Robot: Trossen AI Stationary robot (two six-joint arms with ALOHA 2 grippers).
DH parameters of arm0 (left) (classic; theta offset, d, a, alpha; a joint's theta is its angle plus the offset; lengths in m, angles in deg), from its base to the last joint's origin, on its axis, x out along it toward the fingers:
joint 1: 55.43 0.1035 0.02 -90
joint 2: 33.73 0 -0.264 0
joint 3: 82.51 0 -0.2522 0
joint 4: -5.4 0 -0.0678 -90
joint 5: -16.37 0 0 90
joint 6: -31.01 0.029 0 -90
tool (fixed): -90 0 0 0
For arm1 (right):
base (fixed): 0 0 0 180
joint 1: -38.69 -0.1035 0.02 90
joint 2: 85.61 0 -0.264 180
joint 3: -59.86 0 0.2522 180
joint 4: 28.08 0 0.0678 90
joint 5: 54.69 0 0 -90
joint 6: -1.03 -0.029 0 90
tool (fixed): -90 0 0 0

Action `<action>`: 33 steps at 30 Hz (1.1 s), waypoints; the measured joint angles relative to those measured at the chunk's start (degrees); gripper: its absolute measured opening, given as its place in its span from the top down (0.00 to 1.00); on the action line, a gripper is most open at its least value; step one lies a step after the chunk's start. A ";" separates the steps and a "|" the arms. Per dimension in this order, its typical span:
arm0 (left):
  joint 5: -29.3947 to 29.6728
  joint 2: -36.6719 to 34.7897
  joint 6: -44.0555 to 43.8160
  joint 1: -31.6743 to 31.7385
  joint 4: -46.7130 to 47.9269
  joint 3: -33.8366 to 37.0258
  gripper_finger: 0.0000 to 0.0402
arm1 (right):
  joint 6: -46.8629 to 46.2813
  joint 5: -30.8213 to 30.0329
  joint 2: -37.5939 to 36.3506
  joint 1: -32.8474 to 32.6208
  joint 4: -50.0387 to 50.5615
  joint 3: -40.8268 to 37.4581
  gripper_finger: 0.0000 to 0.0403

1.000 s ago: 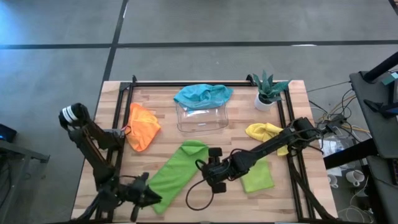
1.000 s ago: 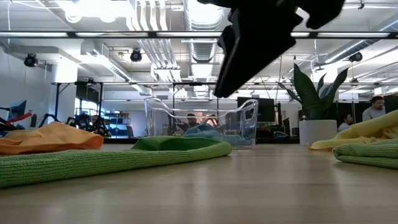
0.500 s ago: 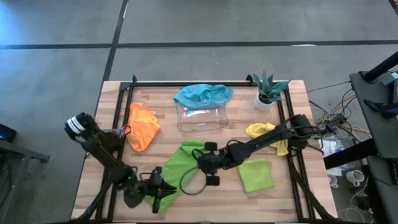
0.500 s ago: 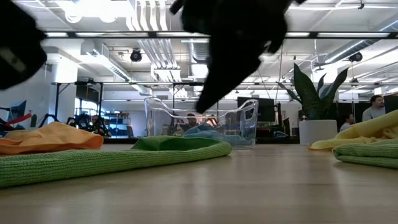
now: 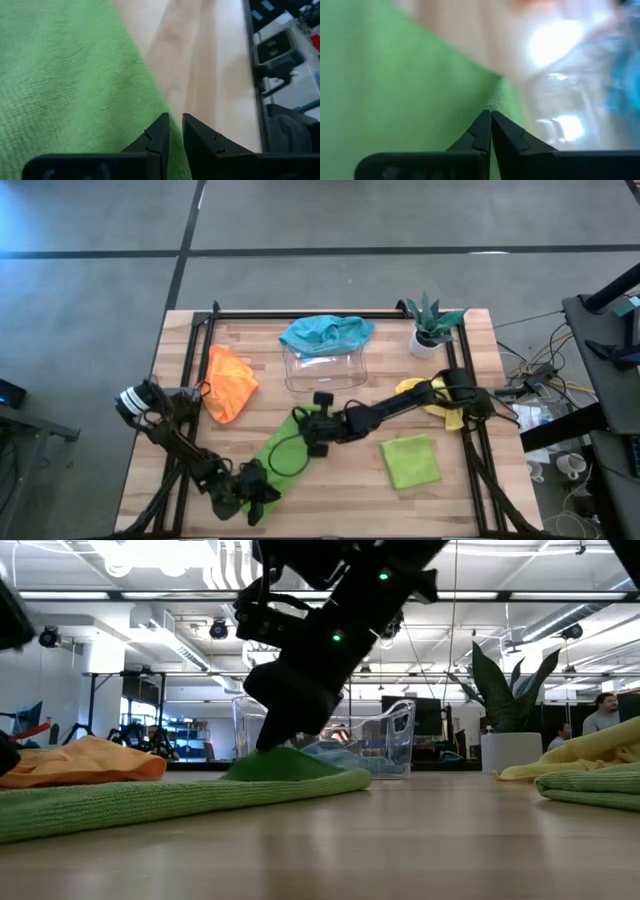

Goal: Fold microfiber towels
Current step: Fold the green microfiber cloth

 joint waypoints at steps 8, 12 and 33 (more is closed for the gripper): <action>-3.27 0.58 -3.64 -0.31 -0.36 0.21 0.91 | 1.05 -0.32 -2.74 5.17 8.41 1.77 0.98; -5.35 -1.50 -5.18 -2.24 0.03 0.29 0.91 | -0.24 5.30 -4.43 2.74 13.47 1.75 0.98; -1.94 -2.60 -5.21 -7.36 -0.56 -0.48 0.91 | -20.25 -7.60 7.26 1.71 -1.49 1.56 0.98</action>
